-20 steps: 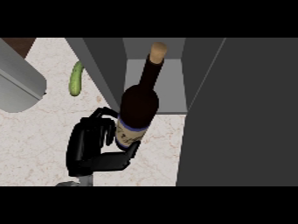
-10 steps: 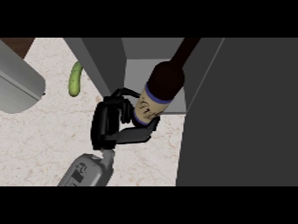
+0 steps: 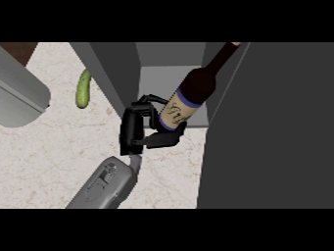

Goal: Pick up the wine, place it into the cabinet and close the cabinet

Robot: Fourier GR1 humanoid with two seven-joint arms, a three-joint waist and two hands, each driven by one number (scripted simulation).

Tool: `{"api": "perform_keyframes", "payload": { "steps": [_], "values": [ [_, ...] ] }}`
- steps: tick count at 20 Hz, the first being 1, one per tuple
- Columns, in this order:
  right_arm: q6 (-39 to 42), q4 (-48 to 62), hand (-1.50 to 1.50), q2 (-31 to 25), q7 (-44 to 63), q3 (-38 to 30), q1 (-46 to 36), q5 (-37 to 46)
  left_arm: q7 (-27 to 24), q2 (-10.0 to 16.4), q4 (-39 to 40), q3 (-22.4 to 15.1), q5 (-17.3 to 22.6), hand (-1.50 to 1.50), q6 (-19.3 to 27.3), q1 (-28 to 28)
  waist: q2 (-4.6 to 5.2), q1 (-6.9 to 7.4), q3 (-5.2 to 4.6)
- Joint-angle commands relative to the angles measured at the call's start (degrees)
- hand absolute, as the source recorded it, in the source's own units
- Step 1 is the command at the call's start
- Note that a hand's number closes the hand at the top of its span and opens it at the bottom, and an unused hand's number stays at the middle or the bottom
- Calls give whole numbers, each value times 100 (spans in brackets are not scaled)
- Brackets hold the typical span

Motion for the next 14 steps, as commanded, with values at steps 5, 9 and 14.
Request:
{"api": "perform_keyframes", "payload": {
  "steps": [5, 9, 14],
  "values": [
    [79, 73, -150, -141, 69, -390, -206, -462, -608, -2, 945, -74, 483, 150, 202, -475, 0, 22, 0],
    [-16, -297, -150, -112, 335, -287, -134, -593, -948, -2, 1514, -103, 934, 150, 128, -925, 4, -14, -1],
    [-143, -11, -150, -14, 275, -217, -374, -373, -1633, -2, 2549, 307, 1564, 150, -459, -1561, 31, -70, -5]
  ]
}}
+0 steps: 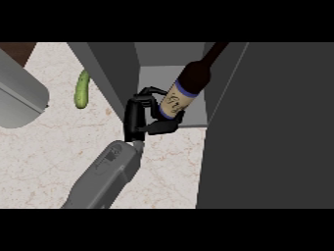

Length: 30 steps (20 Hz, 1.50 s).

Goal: Pick up the wine, place it into the cabinet and close the cabinet

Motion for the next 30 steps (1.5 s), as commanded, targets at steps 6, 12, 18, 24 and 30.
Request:
{"api": "perform_keyframes", "payload": {
  "steps": [6, 12, 18, 24, 30],
  "values": [
    [190, 217, -150, 104, -150, 42, 1, -169, -627, -1, 1433, -119, 1194, 150, -400, -1066, 23, -67, -1],
    [-22, -87, -150, 122, 26, 77, -103, -157, -572, -1, 2089, -260, 1658, 150, -343, -1705, 36, -138, -3],
    [468, 219, -150, 145, -397, 105, 54, -71, -297, -1, 3215, 52, 1380, 150, -434, -2618, 59, -138, 3],
    [292, 247, -150, -52, -110, -20, -214, -349, -438, -1, 3542, -180, 1615, 150, -454, -2416, 105, -298, -2],
    [223, 55, -150, 22, -152, -98, -79, -348, -881, -1, 3789, -203, 1656, 150, -783, -2040, 100, -290, -4]
  ]
}}
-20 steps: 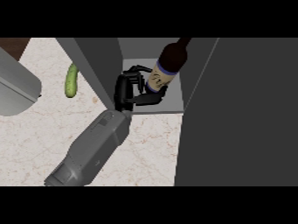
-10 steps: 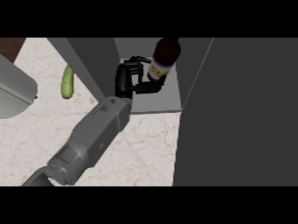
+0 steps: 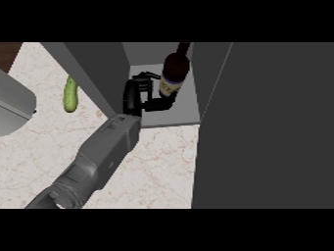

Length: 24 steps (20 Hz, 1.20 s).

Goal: Pick up the wine, place it into the cabinet and close the cabinet

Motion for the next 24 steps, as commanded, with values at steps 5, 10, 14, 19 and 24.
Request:
{"api": "perform_keyframes", "payload": {
  "steps": [5, 10, 14, 19, 24],
  "values": [
    [-106, 121, -150, 107, -14, 197, -249, 76, -295, 1, 151, -158, 90, 150, 2, 309, 52, -140, -5],
    [-72, 35, -150, 200, -37, 394, -177, 284, -468, 0, 80, -278, 118, 150, 265, 309, 54, -211, -8],
    [-149, 113, -150, 86, 63, 222, -322, 79, -610, 1, 282, -161, 154, 150, 41, 122, 62, -168, -8],
    [33, 386, -150, 86, -188, 149, -321, 160, -490, 1, 513, -17, 213, 150, 10, -316, 97, -180, -2],
    [-66, 189, -150, 144, -8, 295, -232, 119, -283, 1, 679, 73, 243, 150, -147, -644, 69, -151, -5]
  ]
}}
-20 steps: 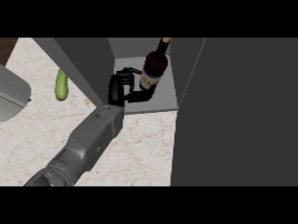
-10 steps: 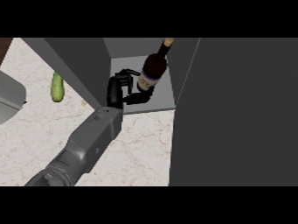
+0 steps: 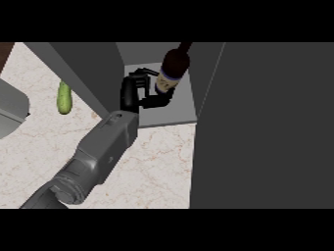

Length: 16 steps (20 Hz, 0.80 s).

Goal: Pick up the wine, place it into the cabinet and close the cabinet

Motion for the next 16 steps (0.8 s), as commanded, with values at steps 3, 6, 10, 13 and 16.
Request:
{"api": "perform_keyframes", "payload": {
  "steps": [3, 6, 10, 13, 16],
  "values": [
    [144, -138, -150, 94, -70, 153, 269, 56, 91, 0, 253, 161, 57, 150, 79, -425, 12, -78, 3],
    [-11, -77, -150, -38, -19, -137, 102, 52, -3, 53, 427, 144, -34, 150, -99, -494, 7, 30, 2],
    [100, -168, -150, -12, -118, -79, 138, 28, 140, 17, 604, 120, -102, 150, -20, -668, 18, -4, 4],
    [145, -65, -150, 64, -182, -67, 221, -72, 165, 152, 643, 176, -77, 150, 81, -881, 66, -70, 3],
    [52, -121, -150, -31, -18, -101, 133, -142, 164, 179, 671, 233, -56, 150, 116, -991, 39, -7, 1]
  ]
}}
